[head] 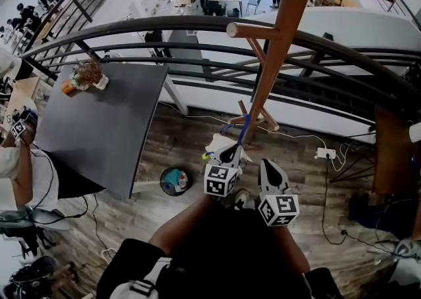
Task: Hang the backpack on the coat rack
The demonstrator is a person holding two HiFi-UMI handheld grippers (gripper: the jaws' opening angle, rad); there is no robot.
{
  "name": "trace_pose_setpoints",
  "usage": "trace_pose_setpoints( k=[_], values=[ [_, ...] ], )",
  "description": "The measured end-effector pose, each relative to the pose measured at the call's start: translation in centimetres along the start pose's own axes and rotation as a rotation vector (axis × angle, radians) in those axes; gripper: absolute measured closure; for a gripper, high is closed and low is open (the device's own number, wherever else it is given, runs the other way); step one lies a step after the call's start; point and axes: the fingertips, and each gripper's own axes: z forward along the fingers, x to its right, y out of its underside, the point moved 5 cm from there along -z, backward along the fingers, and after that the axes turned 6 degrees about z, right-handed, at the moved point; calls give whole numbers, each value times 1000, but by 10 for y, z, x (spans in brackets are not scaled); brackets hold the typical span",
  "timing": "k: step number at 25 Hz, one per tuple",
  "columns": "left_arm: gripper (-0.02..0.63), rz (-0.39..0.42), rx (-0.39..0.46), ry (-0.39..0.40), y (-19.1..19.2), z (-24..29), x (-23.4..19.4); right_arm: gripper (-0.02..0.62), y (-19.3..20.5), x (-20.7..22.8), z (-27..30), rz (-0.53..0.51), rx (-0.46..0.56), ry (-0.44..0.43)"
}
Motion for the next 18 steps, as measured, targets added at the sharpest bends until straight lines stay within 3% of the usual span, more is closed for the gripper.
trace_pose_setpoints(
  k=[18],
  values=[
    [598, -20, 90, -64, -28, -55, 22, 583, -6, -6, -6, 8, -7, -73]
  ],
)
